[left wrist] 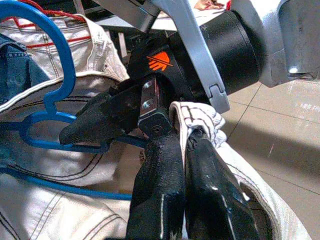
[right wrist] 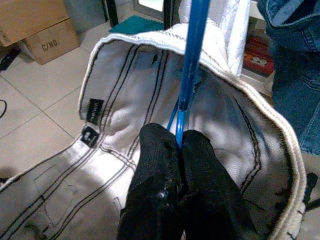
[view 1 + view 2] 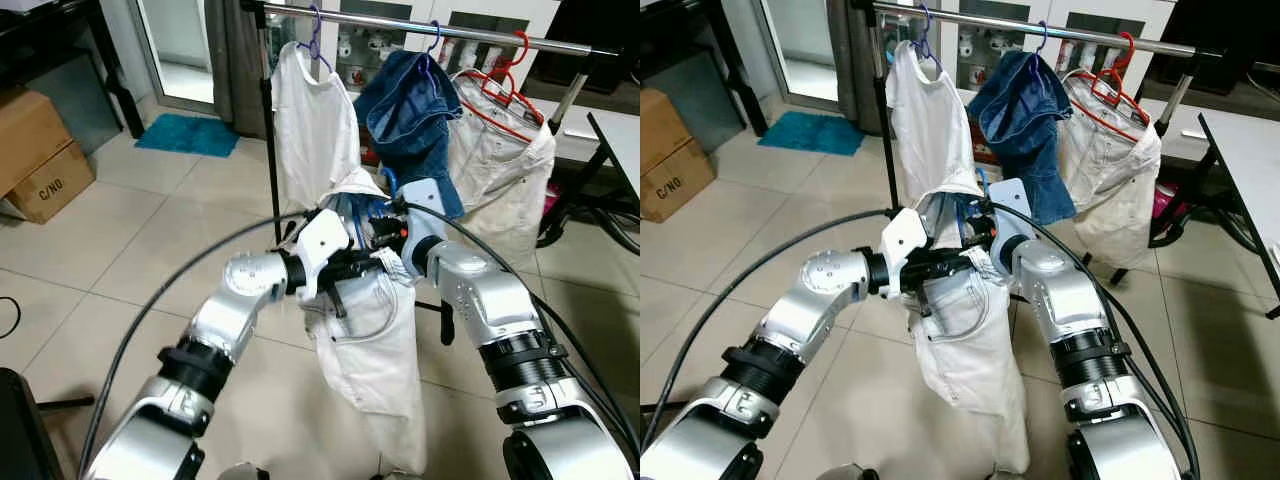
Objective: Hang hanger
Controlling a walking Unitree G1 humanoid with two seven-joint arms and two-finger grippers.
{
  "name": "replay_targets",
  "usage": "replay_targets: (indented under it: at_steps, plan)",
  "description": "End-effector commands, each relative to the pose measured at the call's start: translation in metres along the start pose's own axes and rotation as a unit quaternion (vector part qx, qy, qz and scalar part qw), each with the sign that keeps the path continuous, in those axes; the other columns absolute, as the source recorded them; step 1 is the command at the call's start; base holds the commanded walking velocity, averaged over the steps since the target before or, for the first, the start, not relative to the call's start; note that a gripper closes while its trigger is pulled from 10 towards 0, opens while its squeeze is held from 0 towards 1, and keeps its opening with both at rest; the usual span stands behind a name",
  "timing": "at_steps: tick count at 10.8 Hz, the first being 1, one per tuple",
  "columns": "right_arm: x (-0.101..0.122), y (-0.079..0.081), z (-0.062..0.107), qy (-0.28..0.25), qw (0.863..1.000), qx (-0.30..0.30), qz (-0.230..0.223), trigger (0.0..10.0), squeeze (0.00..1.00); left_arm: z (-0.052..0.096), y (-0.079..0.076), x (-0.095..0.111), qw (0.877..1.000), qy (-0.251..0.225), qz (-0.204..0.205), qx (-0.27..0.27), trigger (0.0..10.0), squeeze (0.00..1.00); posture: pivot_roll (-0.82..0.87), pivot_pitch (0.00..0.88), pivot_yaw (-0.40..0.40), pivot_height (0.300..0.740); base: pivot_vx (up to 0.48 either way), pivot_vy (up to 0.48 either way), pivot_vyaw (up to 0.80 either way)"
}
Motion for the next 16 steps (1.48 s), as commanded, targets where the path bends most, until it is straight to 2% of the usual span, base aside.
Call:
replay_targets:
  at_steps: [1,2,3,4,5,6,7,8,9,11,13,14,15,16]
  plan:
    - [-0.008,-0.003,0.001,0.011,1.0,0.0,0.005,10.0,0.0,0.001,0.016,0.026,0.998,-0.04,-0.041,0.011,2.7,0.0,-0.08,0.01,0.012,0.74,0.0,0.0,0.0]
    - [-0.011,-0.006,0.002,0.013,1.0,-0.001,0.006,10.0,0.0,0.01,0.02,0.026,0.998,-0.038,-0.042,0.009,3.1,0.0,-0.08,0.01,0.015,0.74,0.0,0.0,0.0]
    - [-0.009,-0.007,0.005,0.009,1.0,0.008,0.009,10.0,0.0,0.022,0.026,0.016,0.999,-0.018,-0.037,0.023,3.1,0.0,-0.07,0.011,0.016,0.74,0.0,0.0,0.0]
    - [-0.005,-0.007,0.008,0.002,1.0,0.023,0.011,10.0,0.0,0.04,0.04,-0.005,0.996,0.031,-0.02,0.08,0.4,0.0,-0.07,0.011,0.013,0.74,0.0,0.0,0.0]
    - [-0.004,-0.006,0.009,0.0,1.0,0.027,0.011,10.0,0.0,0.044,0.043,-0.012,0.994,0.047,-0.014,0.096,0.0,0.0,-0.07,0.011,0.013,0.74,0.0,0.0,0.0]
    - [0.005,-0.003,0.013,-0.01,0.999,0.044,0.016,10.0,0.0,0.058,0.041,-0.04,0.988,0.109,0.005,0.112,0.0,0.0,-0.07,0.011,0.013,0.74,0.0,0.0,0.0]
    - [0.007,-0.002,0.014,-0.012,0.999,0.049,0.018,10.0,0.0,0.061,0.037,-0.046,0.987,0.121,0.01,0.108,0.0,0.0,-0.07,0.011,0.013,0.74,0.0,0.0,0.0]
    - [0.015,0.001,0.018,-0.021,0.998,0.06,0.022,10.0,0.0,0.061,0.025,-0.065,0.983,0.148,0.038,0.103,0.0,0.0,-0.08,0.012,0.017,0.74,0.0,0.0,0.0]
    - [0.019,0.001,0.021,-0.027,0.997,0.065,0.022,10.0,0.0,0.061,0.016,-0.077,0.979,0.169,0.048,0.1,0.0,0.0,-0.08,0.013,0.02,0.74,0.0,0.0,0.0]
    - [0.026,0.004,0.026,-0.037,0.996,0.073,0.02,10.0,0.0,0.059,0.012,-0.091,0.972,0.19,0.061,0.121,0.0,0.0,-0.08,0.015,0.024,0.74,0.0,0.0,0.0]
    - [0.025,0.004,0.027,-0.035,0.996,0.074,0.019,10.0,0.0,0.055,0.014,-0.085,0.976,0.169,0.058,0.125,1.9,0.0,-0.08,0.015,0.025,0.74,0.0,0.0,0.0]
    - [0.024,0.005,0.027,-0.033,0.997,0.074,0.019,10.0,0.0,0.052,0.016,-0.079,0.98,0.146,0.065,0.122,10.0,0.0,-0.08,0.015,0.024,0.74,0.0,0.0,0.0]
    - [0.023,0.005,0.027,-0.03,0.997,0.073,0.017,10.0,0.0,0.051,0.02,-0.07,0.983,0.119,0.074,0.118,10.0,1.0,-0.07,0.014,0.024,0.74,0.0,0.0,0.0]
    - [0.022,0.005,0.026,-0.027,0.997,0.071,0.016,10.0,0.0,0.052,0.022,-0.067,0.984,0.11,0.073,0.121,10.0,1.0,-0.07,0.014,0.022,0.74,0.0,0.0,0.0]
Point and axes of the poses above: a point about 5 cm out from each wrist's last joint towards the gripper, its own z axis pointing back from the gripper into the wrist, its own x axis along the axis of the wrist's last joint, y = z × x, the point moved 3 cm from there along -z, pointing out of the wrist towards the gripper, and after that the axes turned 14 degrees about -z, right-handed, at the moved point
